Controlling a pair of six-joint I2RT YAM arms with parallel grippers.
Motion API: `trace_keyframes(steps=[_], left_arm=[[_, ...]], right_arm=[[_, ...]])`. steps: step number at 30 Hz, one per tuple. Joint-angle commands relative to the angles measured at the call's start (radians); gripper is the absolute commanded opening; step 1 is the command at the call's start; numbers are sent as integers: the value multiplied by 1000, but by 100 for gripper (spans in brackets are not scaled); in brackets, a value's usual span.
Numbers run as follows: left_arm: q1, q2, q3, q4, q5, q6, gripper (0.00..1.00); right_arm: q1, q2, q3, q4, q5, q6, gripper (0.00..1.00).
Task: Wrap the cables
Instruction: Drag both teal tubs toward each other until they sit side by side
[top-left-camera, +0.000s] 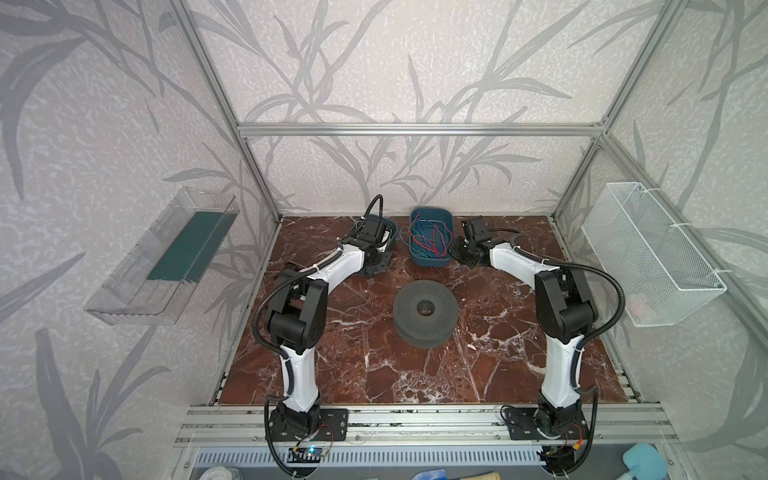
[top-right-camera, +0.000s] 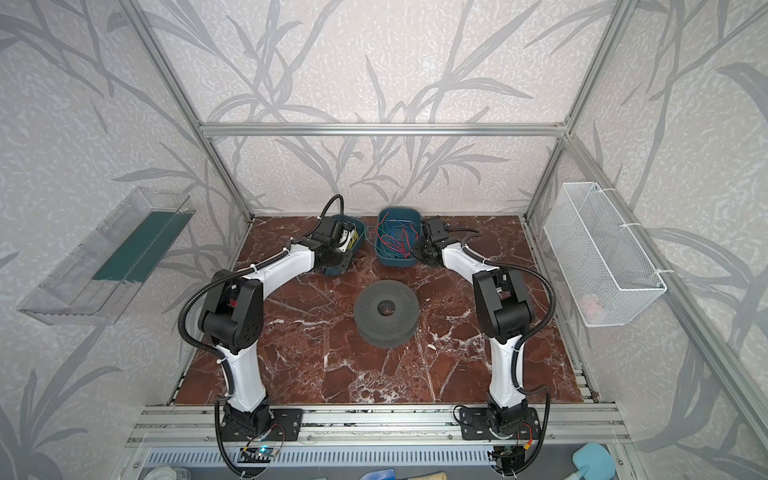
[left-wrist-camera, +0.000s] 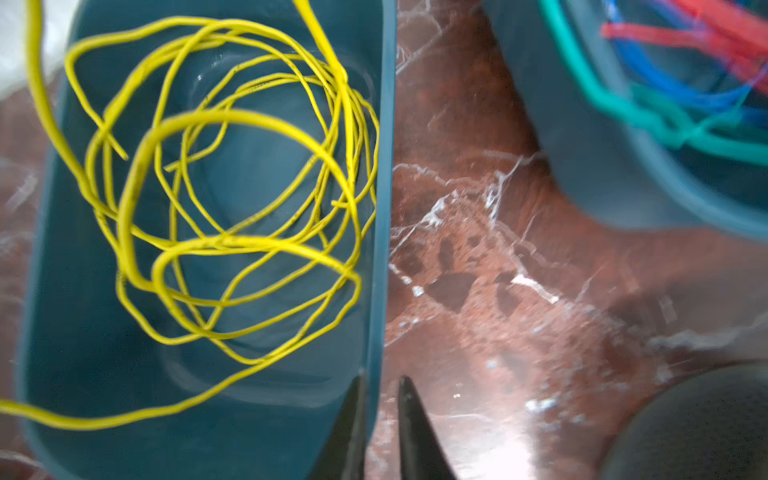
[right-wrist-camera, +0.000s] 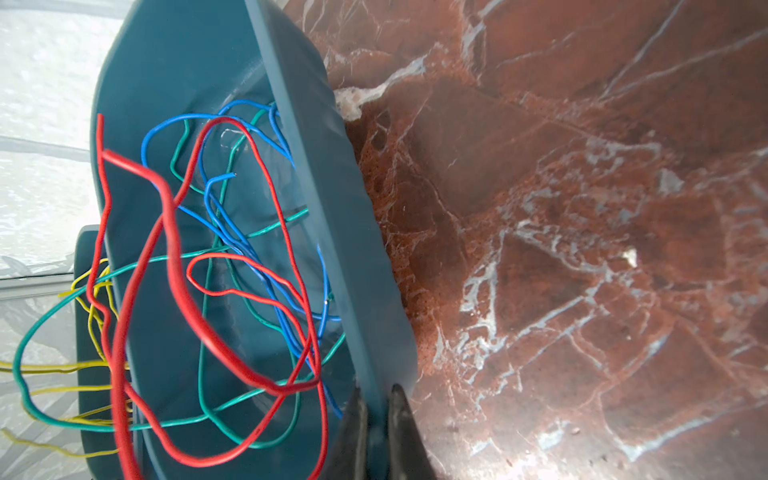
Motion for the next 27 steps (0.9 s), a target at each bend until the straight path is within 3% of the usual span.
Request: trace_keyframes(steps=[1, 6, 9, 11, 12, 14, 16, 18, 22, 27], left_arm=[[-1, 26, 73, -67, 44, -37, 26], [-2, -41, 156, -181, 173, -75, 34], [-1, -162, 71, -152, 124, -148, 39], [-1, -261, -40, -136, 24, -203, 38], [-1, -301, -102, -126, -52, -259, 37], [3, -398, -269, -61, -212, -361, 22], [6, -478, -416, 8, -268, -446, 7], [12, -533, -549, 74, -304, -523, 0], [46, -498, -667, 204, -212, -573, 0], [67, -336, -621, 295, -104, -571, 0]], right_arm=[[-3, 22, 41, 54, -32, 10, 1], [-1, 41, 71, 33, -50, -2, 1], [4, 37, 69, 32, -47, -4, 1], [7, 30, 68, 25, -41, -12, 2], [8, 26, 65, 25, -41, -14, 2], [13, 16, 57, 19, -24, -24, 2], [18, 11, 53, 20, -16, -31, 3], [23, 14, 62, 10, -12, -37, 3], [39, 37, 108, -24, -9, -59, 3], [64, 85, 173, -58, -9, -81, 4]])
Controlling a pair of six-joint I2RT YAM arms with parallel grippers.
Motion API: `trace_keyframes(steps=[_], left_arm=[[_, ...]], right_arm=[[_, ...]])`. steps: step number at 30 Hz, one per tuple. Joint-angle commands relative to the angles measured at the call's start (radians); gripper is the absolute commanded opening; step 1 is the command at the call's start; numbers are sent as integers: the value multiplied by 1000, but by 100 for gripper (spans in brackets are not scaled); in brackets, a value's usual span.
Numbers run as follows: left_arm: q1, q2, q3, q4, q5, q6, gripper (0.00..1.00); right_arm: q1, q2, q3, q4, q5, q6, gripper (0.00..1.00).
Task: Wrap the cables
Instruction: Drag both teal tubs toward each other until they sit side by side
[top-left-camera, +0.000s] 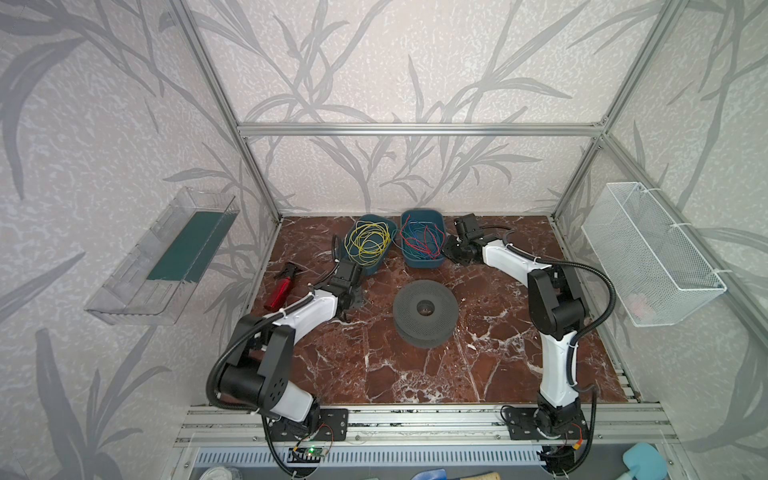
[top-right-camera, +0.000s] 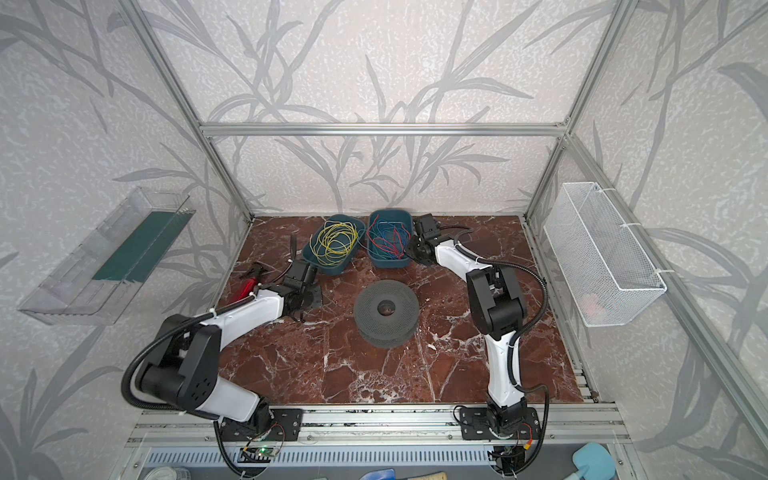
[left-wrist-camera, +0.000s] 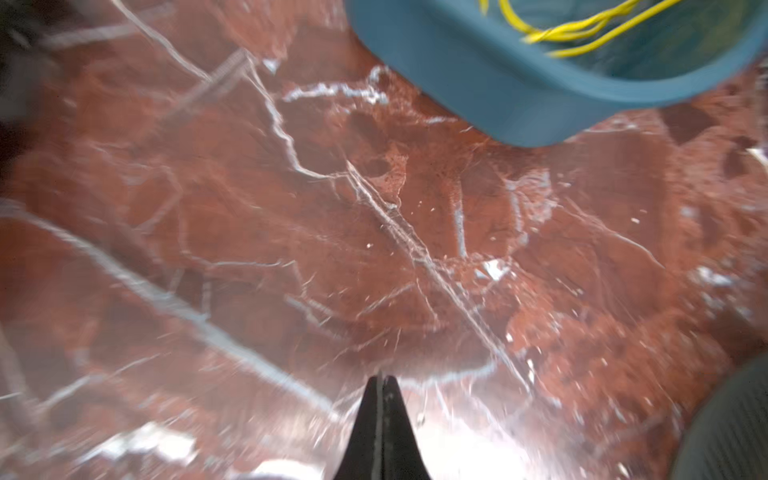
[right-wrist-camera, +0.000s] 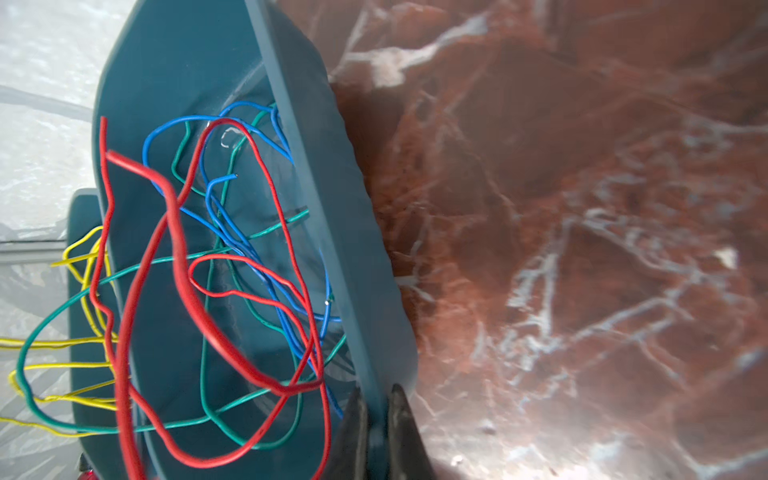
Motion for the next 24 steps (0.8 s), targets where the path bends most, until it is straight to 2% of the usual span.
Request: trace_keyframes(steps=[1, 14, 24], left_arm=[[9, 80, 72, 115, 68, -41, 0], [24, 371, 348, 169, 188, 45, 0], [53, 441, 444, 212, 290, 64, 0]], right_arm=[[22, 25, 68, -8, 3, -29, 4], [39, 164, 273, -81, -19, -41, 6], [60, 215, 330, -74, -26, 14, 14]])
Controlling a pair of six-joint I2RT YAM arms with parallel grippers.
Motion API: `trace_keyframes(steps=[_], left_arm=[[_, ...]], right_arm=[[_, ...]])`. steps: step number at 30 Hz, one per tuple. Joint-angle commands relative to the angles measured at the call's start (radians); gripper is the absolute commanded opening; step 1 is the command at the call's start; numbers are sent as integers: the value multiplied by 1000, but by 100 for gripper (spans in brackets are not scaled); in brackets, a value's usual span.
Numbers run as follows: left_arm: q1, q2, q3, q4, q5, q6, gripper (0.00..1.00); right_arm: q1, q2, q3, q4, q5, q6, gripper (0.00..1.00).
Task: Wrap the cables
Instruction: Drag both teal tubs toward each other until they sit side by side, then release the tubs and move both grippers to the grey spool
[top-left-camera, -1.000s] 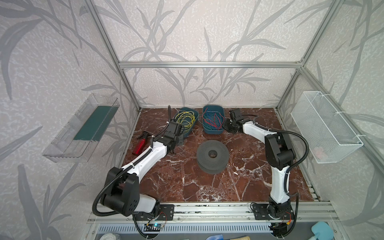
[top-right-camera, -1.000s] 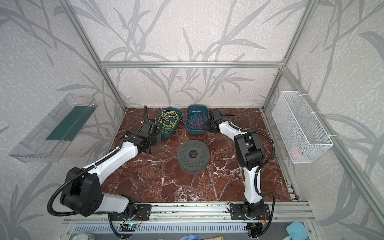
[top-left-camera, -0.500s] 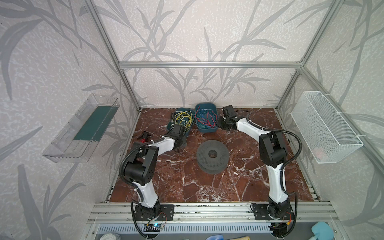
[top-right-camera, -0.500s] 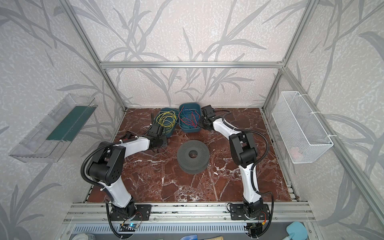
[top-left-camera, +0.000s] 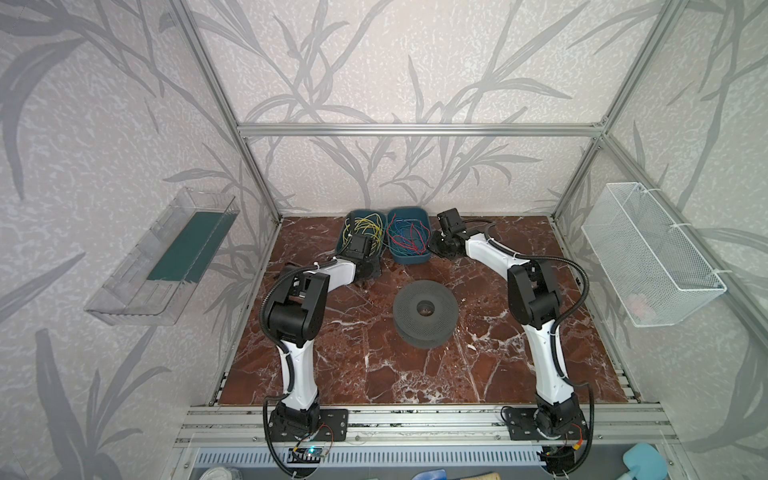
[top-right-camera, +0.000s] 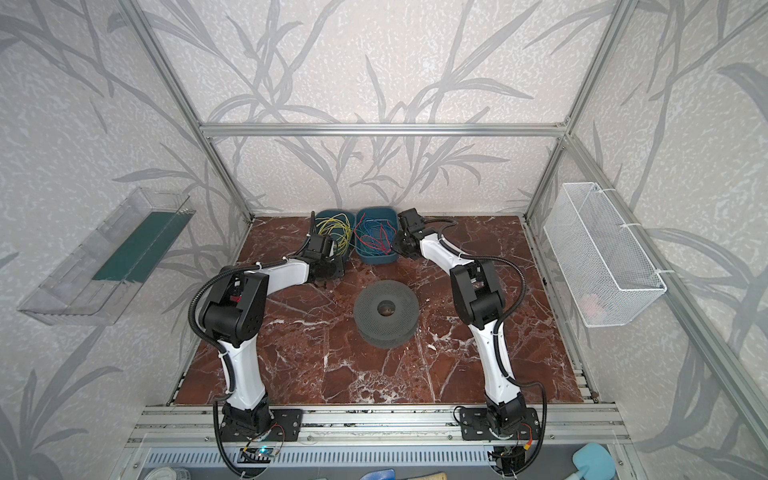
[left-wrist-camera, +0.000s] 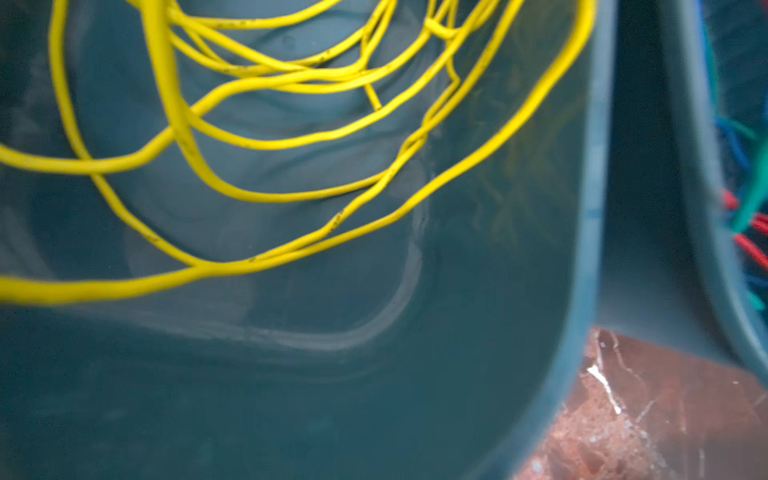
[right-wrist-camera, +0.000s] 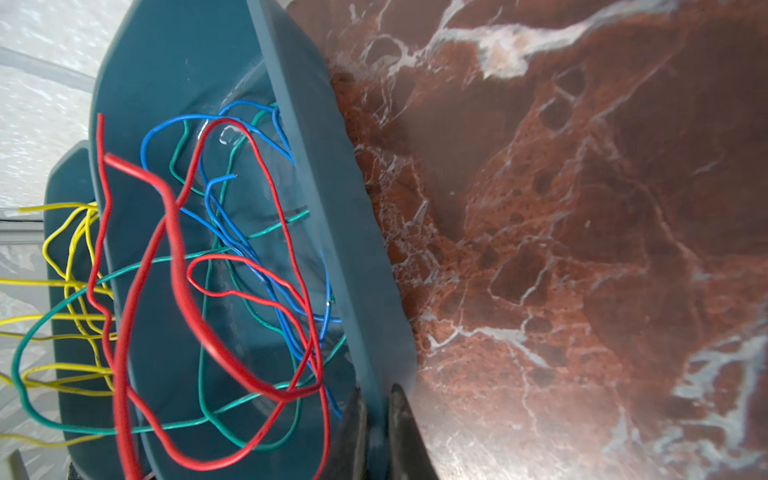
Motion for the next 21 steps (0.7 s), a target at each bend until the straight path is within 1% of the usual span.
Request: trace_keyframes(steps=[1, 5, 10, 13, 17, 21], left_arm=[[10, 21, 44, 42, 59, 1, 0], [10, 38, 74, 60, 108, -15, 0], [9, 59, 105, 59, 141, -13, 0], [7, 74, 117, 68, 170, -35, 0], [6, 65, 95, 83, 174, -43, 0], [5, 19, 60, 82, 182, -34, 0]], right_arm=[[18, 20, 62, 11, -22, 22, 17], [33, 20, 74, 16, -25, 33, 25], [35, 20, 80, 15, -31, 26, 30], [34, 22, 90, -4, -28, 9, 36], [25, 6, 79, -17, -29, -14, 42], [12, -39, 56, -21, -37, -52, 47]])
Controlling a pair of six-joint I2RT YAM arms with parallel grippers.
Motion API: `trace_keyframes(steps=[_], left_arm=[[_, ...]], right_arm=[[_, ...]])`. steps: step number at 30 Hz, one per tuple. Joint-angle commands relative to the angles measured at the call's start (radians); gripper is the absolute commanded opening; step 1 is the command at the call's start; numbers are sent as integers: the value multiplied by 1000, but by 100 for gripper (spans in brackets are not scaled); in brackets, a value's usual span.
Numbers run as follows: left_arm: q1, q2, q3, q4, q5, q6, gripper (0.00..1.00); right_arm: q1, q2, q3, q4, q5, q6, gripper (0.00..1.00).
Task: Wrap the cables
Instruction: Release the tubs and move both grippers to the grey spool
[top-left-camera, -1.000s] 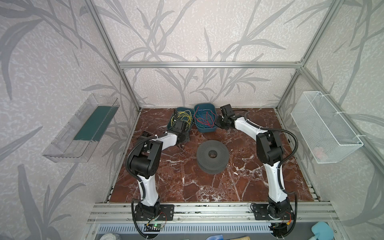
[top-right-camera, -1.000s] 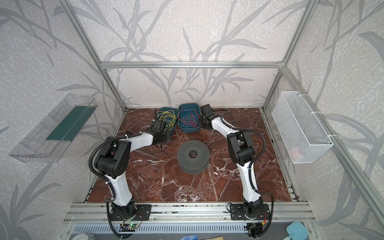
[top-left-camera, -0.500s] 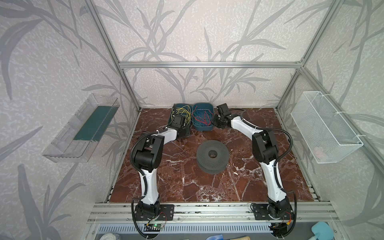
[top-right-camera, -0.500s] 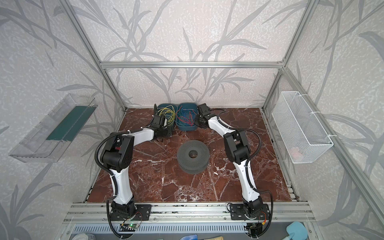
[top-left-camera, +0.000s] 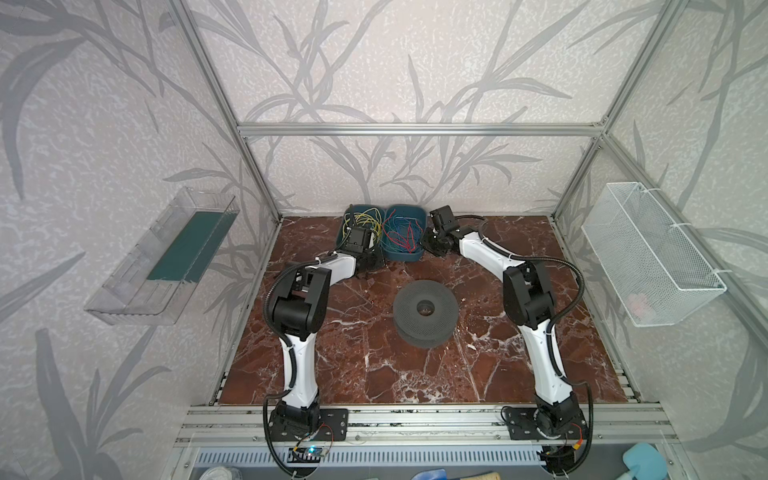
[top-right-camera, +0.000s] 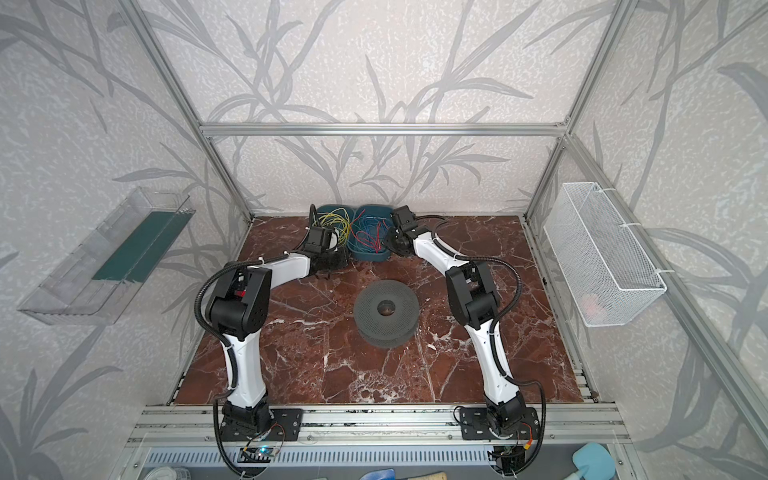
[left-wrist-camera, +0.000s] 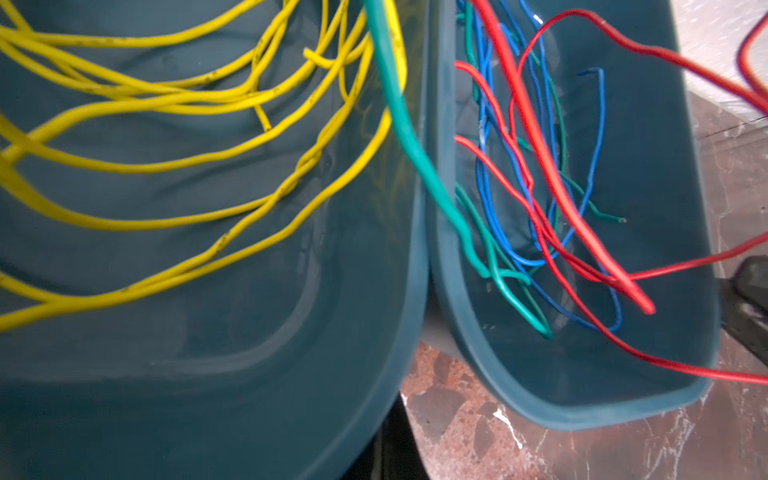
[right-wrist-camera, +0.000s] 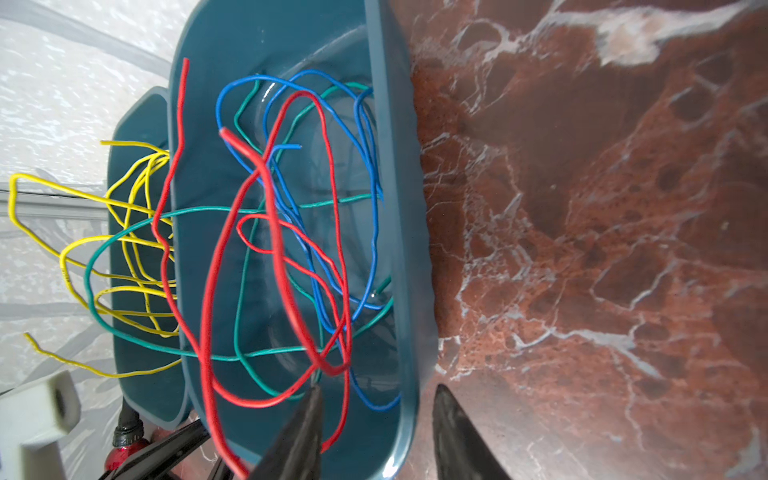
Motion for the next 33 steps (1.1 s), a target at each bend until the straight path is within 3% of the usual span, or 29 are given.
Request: trace_keyframes(steps=[1, 4, 9, 14, 17, 20, 27, 33], left_arm=[[-2, -56, -35, 9, 8, -4, 0], [-2, -124, -83, -10, -29, -3, 4], [-1, -279, -210, -3, -75, -28, 24], [3, -431, -289, -82, -143, -67, 26], [2, -531, -377, -68, -109, -107, 29], [-21, -603, -456, -60, -34, -143, 36], [-154, -758, -618, -120, -30, -176, 43], [-165, -898, -676, -129, -46, -177, 48]], right_arm=[[-16, -70, -9, -24, -12, -49, 48], [-23, -126, -34, -40, -3, -93, 55], [-32, -245, -153, -14, 10, -143, 62], [-41, -374, -271, -30, 4, -238, 62], [-47, -481, -397, -56, 15, -311, 63], [-82, -603, -603, -21, -74, -334, 63], [-102, -864, -1054, 99, -307, -332, 63], [-6, -940, -1199, 199, -330, -274, 62]])
